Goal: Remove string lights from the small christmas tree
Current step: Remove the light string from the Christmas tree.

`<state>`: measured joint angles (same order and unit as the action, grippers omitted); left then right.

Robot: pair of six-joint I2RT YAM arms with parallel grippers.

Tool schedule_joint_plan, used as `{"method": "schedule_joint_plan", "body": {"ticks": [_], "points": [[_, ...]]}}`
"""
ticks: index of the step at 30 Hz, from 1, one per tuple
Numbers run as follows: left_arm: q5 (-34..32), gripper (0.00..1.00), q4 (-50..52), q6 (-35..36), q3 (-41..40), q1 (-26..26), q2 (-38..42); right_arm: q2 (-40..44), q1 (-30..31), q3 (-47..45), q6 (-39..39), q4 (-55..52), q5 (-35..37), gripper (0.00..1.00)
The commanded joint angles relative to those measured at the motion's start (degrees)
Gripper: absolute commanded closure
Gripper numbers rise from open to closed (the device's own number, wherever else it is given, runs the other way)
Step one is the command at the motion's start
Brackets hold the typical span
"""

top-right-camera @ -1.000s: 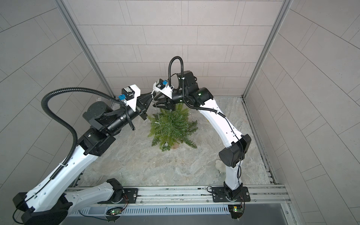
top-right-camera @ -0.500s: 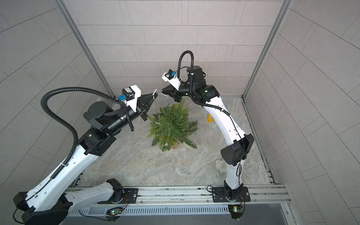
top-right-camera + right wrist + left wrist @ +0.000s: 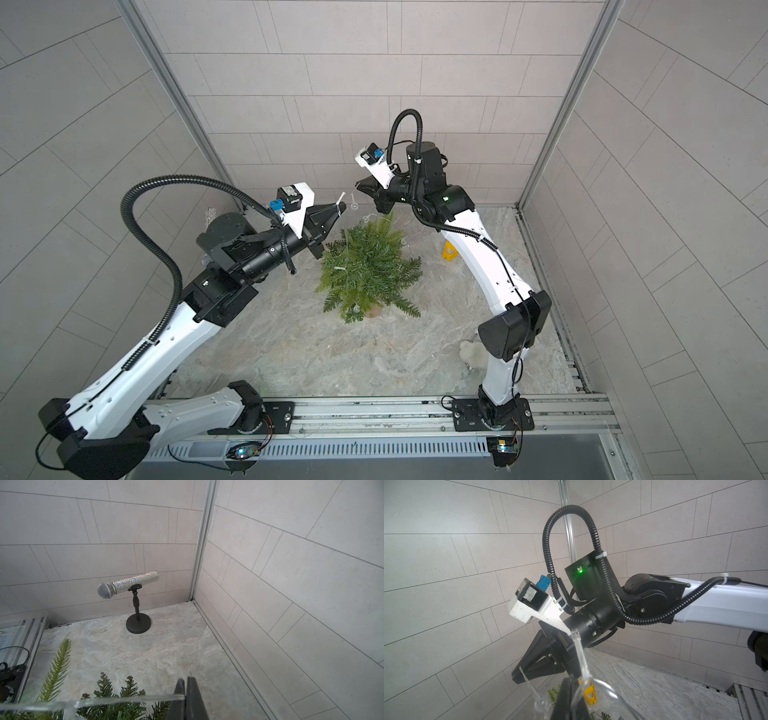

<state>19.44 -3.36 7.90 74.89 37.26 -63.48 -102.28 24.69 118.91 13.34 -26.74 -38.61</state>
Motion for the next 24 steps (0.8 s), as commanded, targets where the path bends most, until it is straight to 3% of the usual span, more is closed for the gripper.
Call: {"method": "schedule_joint_plan", "body": {"ticks": [1, 17, 24], "points": [[3.1, 1.00, -2.7, -1.2, 0.3, 0.2, 0.8, 2.9, -1.5, -1.6, -1.6, 4.4, 6.6, 1.00], [8.8, 1.00, -0.2, -5.9, 2.7, 0.2, 0.3, 18.4, -5.3, -15.6, -1.2, 6.4, 17.2, 1.00], [17.3, 1.00, 5.3, -8.5, 6.7, 0.2, 0.5, 24.0, -5.5, -20.7, -0.6, 6.3, 19.4, 1.00]]}}
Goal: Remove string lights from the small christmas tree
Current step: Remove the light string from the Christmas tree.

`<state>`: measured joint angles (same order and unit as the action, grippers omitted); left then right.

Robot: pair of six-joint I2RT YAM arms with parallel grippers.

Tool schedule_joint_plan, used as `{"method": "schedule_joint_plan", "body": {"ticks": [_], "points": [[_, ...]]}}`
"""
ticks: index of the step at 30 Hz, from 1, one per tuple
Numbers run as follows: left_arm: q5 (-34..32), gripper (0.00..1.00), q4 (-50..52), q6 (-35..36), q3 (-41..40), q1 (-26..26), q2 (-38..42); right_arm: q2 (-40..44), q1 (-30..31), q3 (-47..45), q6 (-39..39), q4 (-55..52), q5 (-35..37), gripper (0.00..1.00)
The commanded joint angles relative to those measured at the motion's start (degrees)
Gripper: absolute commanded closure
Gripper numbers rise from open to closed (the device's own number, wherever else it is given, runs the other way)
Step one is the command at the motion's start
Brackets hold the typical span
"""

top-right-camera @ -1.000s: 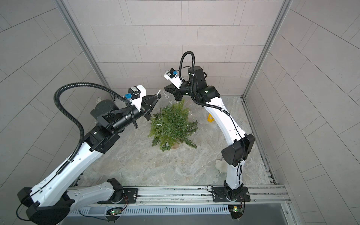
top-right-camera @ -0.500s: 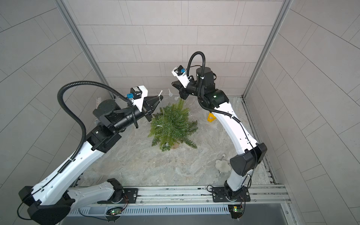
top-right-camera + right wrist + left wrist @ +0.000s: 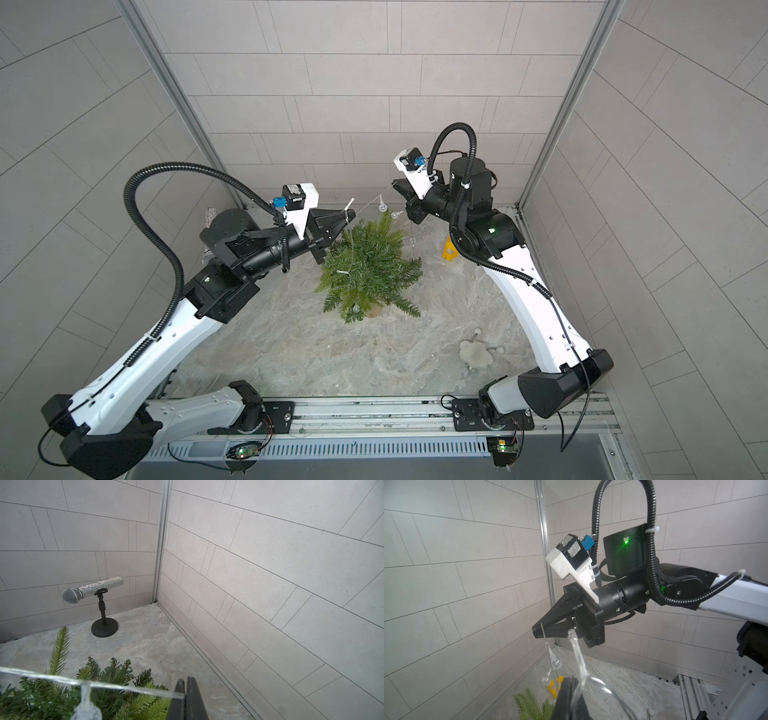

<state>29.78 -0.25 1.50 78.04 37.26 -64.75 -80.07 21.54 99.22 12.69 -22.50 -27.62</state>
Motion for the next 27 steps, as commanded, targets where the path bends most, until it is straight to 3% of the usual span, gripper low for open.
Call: {"method": "schedule_joint_plan", "body": {"ticks": [1, 6, 13, 27], "points": [[7.4, 1.00, 2.9, -2.7, 4.2, 0.3, 1.8, 2.3, -2.4, -1.5, -0.1, 2.0, 8.5, 1.00], [9.9, 1.00, 4.4, -6.8, 8.0, 0.3, 1.1, 3.2, -2.4, -2.5, -1.5, 2.6, 7.5, 1.00], [18.8, 1.00, 1.4, -17.9, 12.4, 2.2, -3.0, 3.1, -2.4, -4.3, -3.3, 4.9, 5.5, 1.00], [16.7, 0.98, 6.8, -13.5, 8.2, 11.8, -5.3, 5.6, -2.7, -8.1, -2.6, 4.7, 8.5, 1.00]]}}
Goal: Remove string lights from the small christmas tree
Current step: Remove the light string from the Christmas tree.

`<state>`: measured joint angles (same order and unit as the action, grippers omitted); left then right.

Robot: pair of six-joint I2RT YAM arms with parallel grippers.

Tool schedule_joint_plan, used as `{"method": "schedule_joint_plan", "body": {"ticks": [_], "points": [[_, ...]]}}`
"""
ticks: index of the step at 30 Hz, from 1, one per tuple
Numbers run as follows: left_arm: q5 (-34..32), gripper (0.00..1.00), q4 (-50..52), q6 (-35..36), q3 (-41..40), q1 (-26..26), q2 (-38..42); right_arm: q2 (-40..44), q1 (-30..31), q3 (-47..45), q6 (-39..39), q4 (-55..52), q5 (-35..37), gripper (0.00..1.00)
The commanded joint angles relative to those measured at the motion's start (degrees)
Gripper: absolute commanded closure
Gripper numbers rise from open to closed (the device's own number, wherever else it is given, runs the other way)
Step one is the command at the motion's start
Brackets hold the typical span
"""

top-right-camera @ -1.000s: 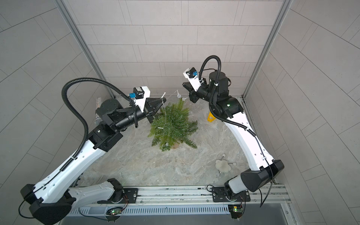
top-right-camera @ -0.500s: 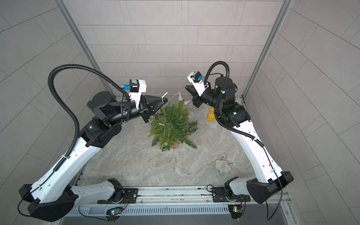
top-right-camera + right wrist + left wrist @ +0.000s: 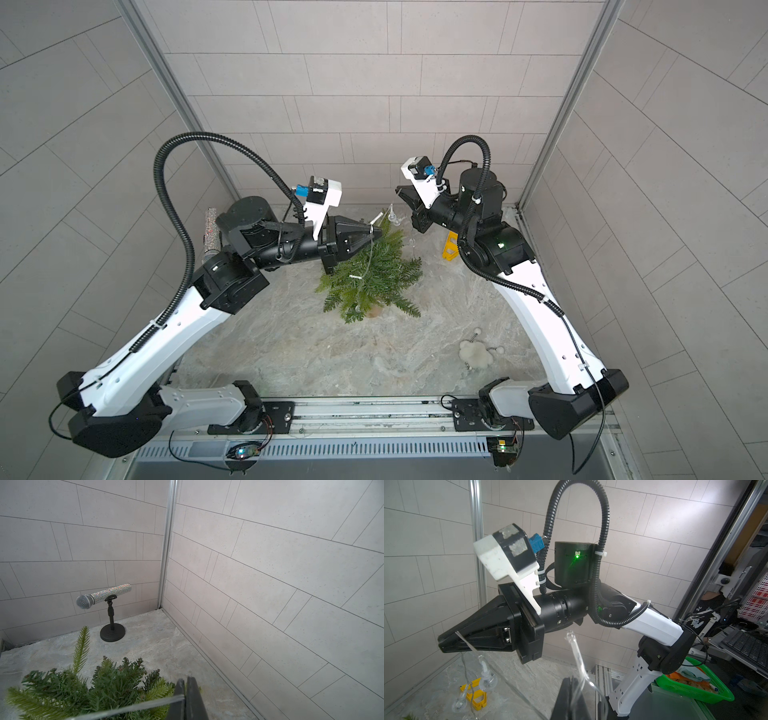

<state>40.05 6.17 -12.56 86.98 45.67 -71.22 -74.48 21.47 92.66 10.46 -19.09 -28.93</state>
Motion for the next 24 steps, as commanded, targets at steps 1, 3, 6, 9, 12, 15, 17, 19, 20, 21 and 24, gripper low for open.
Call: {"method": "schedule_joint_plan", "body": {"ticks": [1, 3, 6, 9, 12, 15, 17, 19, 20, 21, 24], "points": [[6.4, 0.98, 0.3, 0.9, -1.0, 4.3, 0.8, 0.4, -2.7, -2.3, -0.4, 1.3, 10.1, 1.00], [5.7, 0.98, 0.4, 1.0, -0.9, 6.2, 0.1, 1.3, -3.0, -3.6, -0.4, 1.3, 10.4, 1.00], [5.7, 0.97, 0.9, 1.7, 0.3, 8.3, -0.8, 2.2, -3.1, -4.9, -1.0, 1.5, 10.4, 1.00], [5.0, 0.97, 4.4, 3.5, 2.9, 9.1, -0.8, 2.5, -3.2, -5.6, -1.7, 1.7, 9.8, 1.00], [4.2, 0.97, 5.6, 2.9, 4.8, 9.1, 0.2, 2.6, -3.2, -6.1, -1.9, 1.9, 9.8, 1.00], [4.0, 0.97, 8.8, 3.0, 7.5, 9.3, 1.0, 2.3, -3.2, -6.2, -2.7, 2.3, 8.9, 1.00], [3.5, 0.97, 10.4, 3.3, 8.0, 9.3, 2.0, 2.0, -3.3, -6.3, -3.2, 2.6, 8.0, 1.00], [2.1, 0.97, 14.8, 6.3, 8.6, 9.3, 3.2, 1.8, -3.2, -6.4, -3.9, 3.1, 6.9, 1.00], [0.7, 0.98, 17.2, 8.1, 8.9, 9.3, 3.7, 1.8, -3.1, -6.6, -4.2, 3.2, 6.4, 1.00], [-1.1, 0.98, 19.8, 9.9, 9.3, 9.3, 4.1, 1.9, -3.1, -6.8, -4.4, 3.4, 6.1, 1.00], [-3.7, 0.99, 22.9, 10.8, 10.0, 9.3, 5.1, 2.1, -3.2, -7.4, -4.7, 4.0, 5.6, 1.00]]}}
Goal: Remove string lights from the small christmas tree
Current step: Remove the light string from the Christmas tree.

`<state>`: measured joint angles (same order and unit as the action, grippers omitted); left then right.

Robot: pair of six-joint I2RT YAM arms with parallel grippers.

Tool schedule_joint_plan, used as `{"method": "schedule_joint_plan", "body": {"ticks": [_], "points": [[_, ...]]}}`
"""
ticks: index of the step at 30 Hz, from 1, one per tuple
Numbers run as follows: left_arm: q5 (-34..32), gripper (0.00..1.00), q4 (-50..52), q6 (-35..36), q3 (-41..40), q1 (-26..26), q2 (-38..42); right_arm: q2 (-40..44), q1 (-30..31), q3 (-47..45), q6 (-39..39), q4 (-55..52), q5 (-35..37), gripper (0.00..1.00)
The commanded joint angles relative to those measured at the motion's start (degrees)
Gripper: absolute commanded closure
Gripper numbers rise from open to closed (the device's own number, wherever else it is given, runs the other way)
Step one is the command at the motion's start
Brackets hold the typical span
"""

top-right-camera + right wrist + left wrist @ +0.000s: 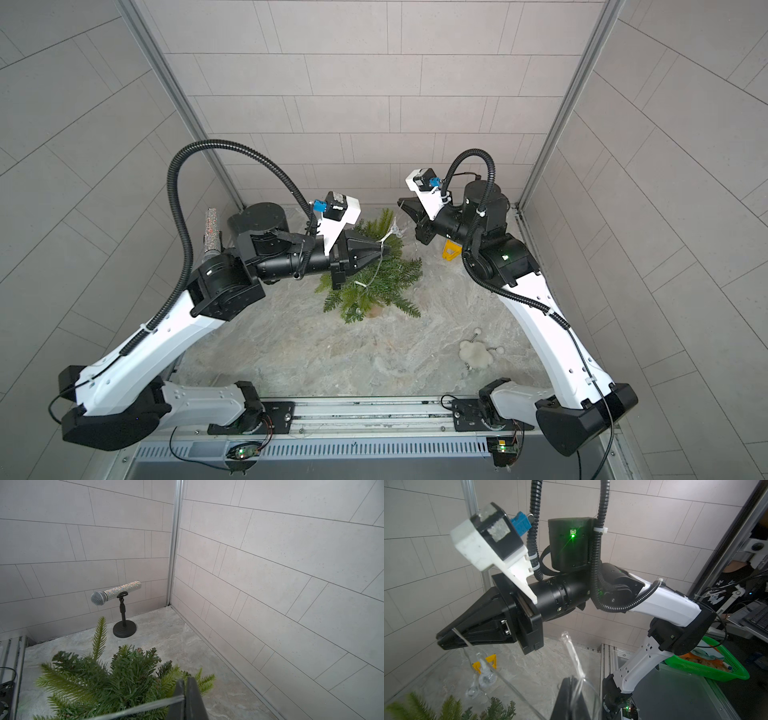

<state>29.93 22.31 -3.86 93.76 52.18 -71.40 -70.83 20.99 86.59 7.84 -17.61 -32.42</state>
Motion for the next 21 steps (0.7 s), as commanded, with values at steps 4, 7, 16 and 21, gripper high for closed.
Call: {"method": "schedule_joint_plan", "body": {"ticks": [4, 7, 16, 21], "points": [[8.9, 0.98, 8.0, 1.4, 4.8, 2.7, 5.5, -1.7, -2.5, -1.6, -2.8, 3.3, 8.6, 1.00], [9.5, 0.98, 12.0, 3.0, 6.7, 2.8, 5.1, -1.8, -2.4, -1.7, -3.1, 3.5, 8.1, 1.00], [4.3, 1.00, 20.6, 7.8, 10.8, 2.8, 7.3, -1.7, -1.8, -2.3, -3.2, 3.6, 8.0, 1.00], [8.5, 0.95, 22.8, 8.3, 12.6, 2.7, 6.9, -1.8, -1.3, -2.5, -3.7, 4.5, 7.3, 1.00]]}}
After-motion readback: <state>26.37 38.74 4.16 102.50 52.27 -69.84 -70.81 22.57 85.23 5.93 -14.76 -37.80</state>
